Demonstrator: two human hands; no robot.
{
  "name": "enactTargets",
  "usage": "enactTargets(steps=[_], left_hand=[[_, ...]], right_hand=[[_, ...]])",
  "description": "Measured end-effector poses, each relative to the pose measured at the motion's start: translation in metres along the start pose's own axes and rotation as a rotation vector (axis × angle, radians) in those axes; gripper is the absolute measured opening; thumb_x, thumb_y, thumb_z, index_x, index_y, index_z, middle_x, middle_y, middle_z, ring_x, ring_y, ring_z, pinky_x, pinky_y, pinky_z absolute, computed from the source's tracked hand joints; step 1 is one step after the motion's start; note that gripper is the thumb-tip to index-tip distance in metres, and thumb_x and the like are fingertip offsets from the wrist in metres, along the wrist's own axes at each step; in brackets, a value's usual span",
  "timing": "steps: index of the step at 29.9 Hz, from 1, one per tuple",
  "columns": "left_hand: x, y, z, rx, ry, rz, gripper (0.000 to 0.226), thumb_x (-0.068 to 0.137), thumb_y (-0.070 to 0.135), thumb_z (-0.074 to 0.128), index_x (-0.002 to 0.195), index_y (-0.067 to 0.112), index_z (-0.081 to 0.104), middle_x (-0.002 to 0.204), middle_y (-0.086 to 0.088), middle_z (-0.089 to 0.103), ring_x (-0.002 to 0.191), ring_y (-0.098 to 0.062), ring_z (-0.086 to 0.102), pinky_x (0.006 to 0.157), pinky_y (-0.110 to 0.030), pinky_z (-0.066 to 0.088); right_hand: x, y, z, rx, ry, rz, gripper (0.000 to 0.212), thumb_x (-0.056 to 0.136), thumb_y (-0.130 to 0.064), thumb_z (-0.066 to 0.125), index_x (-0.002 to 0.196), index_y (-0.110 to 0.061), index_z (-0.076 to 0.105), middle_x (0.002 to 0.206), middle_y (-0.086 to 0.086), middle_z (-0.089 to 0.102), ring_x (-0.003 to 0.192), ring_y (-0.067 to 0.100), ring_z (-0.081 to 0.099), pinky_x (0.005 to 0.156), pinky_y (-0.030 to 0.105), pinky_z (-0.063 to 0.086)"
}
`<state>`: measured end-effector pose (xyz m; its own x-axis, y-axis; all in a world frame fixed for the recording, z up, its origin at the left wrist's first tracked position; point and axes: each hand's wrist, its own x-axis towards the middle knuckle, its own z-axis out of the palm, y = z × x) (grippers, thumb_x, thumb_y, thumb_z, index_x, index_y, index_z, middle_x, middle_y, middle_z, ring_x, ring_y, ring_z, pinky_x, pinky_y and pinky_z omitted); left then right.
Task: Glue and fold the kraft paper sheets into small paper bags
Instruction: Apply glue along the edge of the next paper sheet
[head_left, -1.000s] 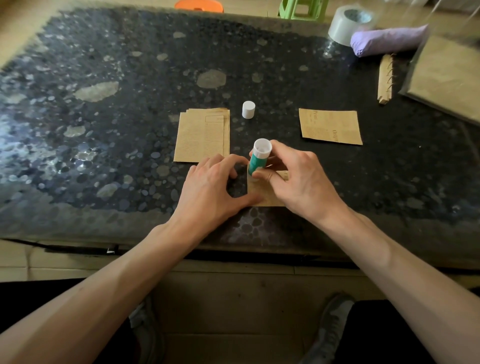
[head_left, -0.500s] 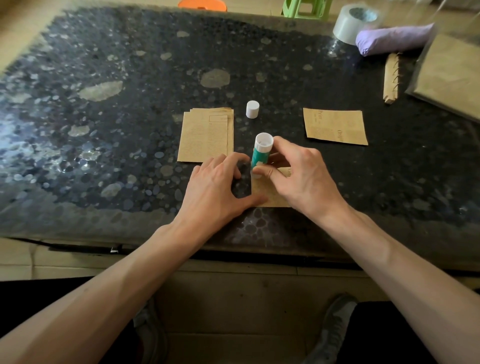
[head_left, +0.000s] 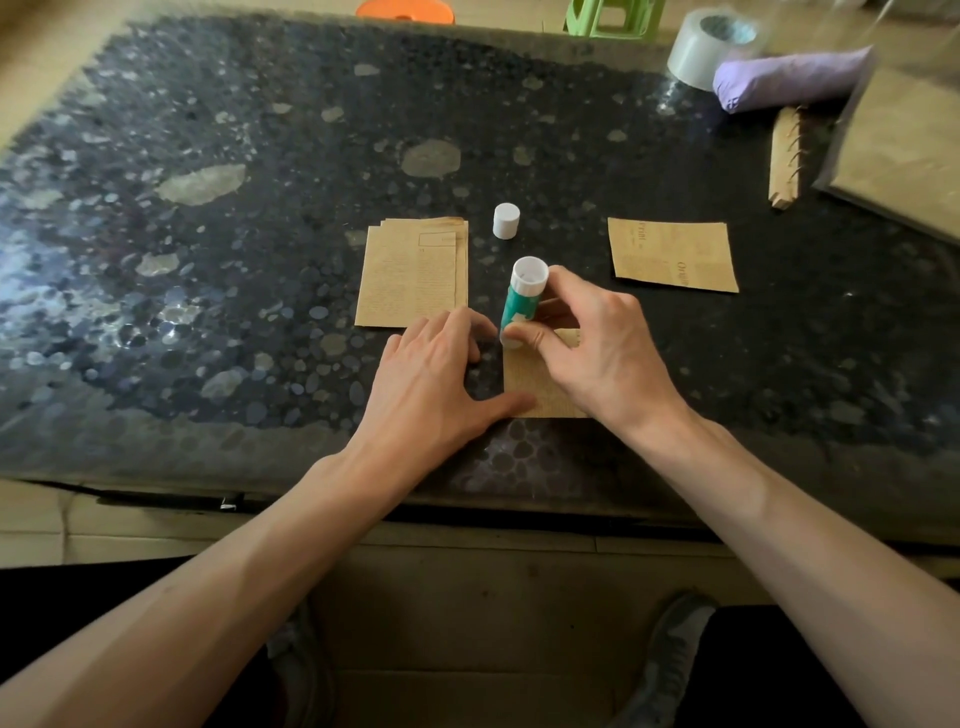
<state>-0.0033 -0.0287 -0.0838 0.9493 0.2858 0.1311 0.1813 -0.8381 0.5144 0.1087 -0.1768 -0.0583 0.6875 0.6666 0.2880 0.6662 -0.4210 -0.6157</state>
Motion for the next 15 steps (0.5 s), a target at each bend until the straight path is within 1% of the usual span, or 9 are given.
enactTargets(steps=[5,11,15], left_hand=[[-0.0003,0.0018,-0.0011,-0.004,0.003,-0.002,0.062,0.07,0.074,0.067,0.113,0.032,0.05,0.095,0.016,0.052,0.095,-0.008,0.052,0.084,-0.028,0.036],[0.0004,0.002,-0.0012,-0.005,-0.002,-0.006,0.062,0.069,0.074,0.066,0.113,0.033,0.049,0.095,0.016,0.052,0.096,-0.007,0.052,0.084,-0.029,0.036],[0.0006,0.0016,-0.0007,-0.001,-0.005,-0.008,0.061,0.07,0.074,0.067,0.112,0.034,0.05,0.095,0.017,0.051,0.097,-0.006,0.052,0.085,-0.028,0.035]], right_hand=[[0.0023,0.0013,0.0017,-0.009,0.02,-0.002,0.029,0.093,-0.028,0.077,0.117,-0.014,0.066,0.11,-0.004,0.074,0.101,0.007,0.069,0.091,0.024,0.057],[0.0047,0.0026,0.0028,-0.016,0.032,0.009,0.031,0.093,-0.029,0.077,0.118,-0.013,0.066,0.11,-0.003,0.074,0.101,0.008,0.069,0.091,0.026,0.058],[0.0053,0.0029,0.0034,-0.005,0.045,0.019,0.032,0.093,-0.029,0.077,0.119,-0.013,0.066,0.11,-0.004,0.074,0.101,0.007,0.068,0.09,0.021,0.056]])
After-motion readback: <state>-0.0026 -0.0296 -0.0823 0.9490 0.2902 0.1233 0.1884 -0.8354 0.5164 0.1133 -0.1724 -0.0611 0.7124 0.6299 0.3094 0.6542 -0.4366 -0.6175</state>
